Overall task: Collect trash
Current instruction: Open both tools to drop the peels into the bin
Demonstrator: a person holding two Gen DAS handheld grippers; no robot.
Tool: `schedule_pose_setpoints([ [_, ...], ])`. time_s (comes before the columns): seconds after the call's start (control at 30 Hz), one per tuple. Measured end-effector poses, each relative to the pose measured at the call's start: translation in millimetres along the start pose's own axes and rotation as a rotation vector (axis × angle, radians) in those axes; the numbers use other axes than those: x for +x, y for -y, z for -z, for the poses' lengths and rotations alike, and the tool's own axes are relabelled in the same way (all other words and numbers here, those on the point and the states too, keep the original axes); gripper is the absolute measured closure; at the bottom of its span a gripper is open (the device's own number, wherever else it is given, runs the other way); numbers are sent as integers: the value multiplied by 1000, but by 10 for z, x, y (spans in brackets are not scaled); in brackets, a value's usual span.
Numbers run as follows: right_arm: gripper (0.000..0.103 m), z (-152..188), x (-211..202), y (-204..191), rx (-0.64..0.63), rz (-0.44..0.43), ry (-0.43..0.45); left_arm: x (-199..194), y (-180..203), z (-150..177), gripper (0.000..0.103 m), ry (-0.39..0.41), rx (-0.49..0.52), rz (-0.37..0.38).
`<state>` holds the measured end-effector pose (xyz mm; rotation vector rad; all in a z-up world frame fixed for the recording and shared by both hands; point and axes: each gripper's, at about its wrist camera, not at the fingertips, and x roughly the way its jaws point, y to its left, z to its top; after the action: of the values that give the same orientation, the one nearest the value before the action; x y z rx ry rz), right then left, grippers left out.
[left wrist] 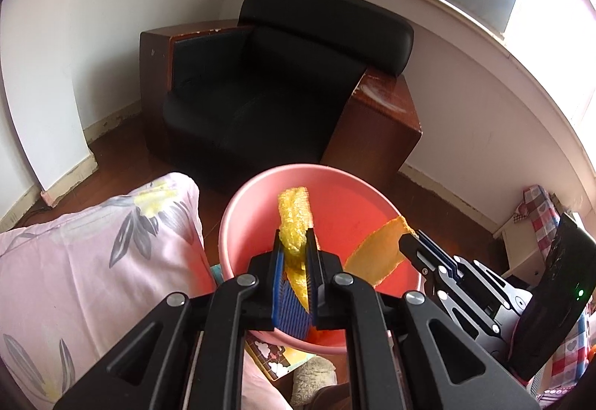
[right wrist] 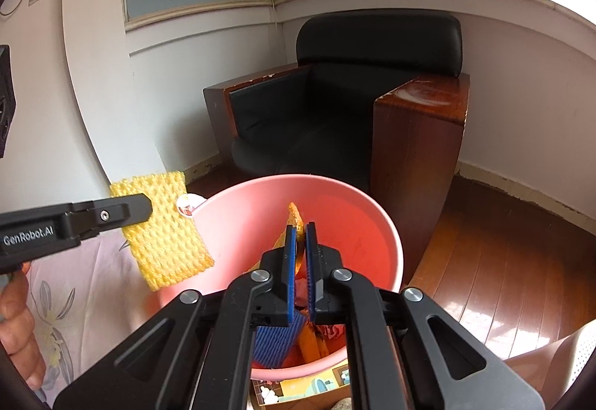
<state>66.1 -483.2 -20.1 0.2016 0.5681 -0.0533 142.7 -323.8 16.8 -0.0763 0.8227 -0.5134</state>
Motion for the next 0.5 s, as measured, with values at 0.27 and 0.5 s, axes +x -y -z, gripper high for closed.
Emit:
schedule_pose_setpoints([
  [0.27,81,18,56,37,32,-29,-39,-30,18,30,63,15,16,-16],
  [0.5,67,22,15,67,53,-61,-39,-130,2,57,49,24,15,-19],
])
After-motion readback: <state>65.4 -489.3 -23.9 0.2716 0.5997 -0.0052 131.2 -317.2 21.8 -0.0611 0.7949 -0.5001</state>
